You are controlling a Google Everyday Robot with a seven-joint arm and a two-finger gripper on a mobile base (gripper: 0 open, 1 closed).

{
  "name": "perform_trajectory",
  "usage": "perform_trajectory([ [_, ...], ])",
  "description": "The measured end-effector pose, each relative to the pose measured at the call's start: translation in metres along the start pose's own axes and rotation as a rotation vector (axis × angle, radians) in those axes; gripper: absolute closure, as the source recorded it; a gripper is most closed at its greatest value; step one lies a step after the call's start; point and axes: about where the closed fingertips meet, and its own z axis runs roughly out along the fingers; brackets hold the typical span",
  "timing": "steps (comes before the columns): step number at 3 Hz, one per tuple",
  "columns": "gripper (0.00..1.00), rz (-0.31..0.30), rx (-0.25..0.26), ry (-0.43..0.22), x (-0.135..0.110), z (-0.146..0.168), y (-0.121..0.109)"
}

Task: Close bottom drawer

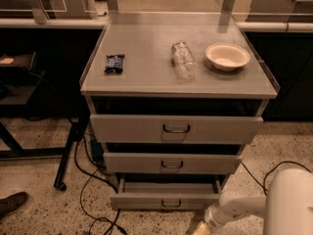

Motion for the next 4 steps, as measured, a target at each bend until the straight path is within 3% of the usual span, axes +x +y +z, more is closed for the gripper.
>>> perform_trajectory([
  [3, 0.94, 0.0, -0.001, -0.001, 0.0, 0.0, 0.0],
  [4, 1.0, -0.032, 0.022, -0.021, -0.013, 0.005, -0.003],
])
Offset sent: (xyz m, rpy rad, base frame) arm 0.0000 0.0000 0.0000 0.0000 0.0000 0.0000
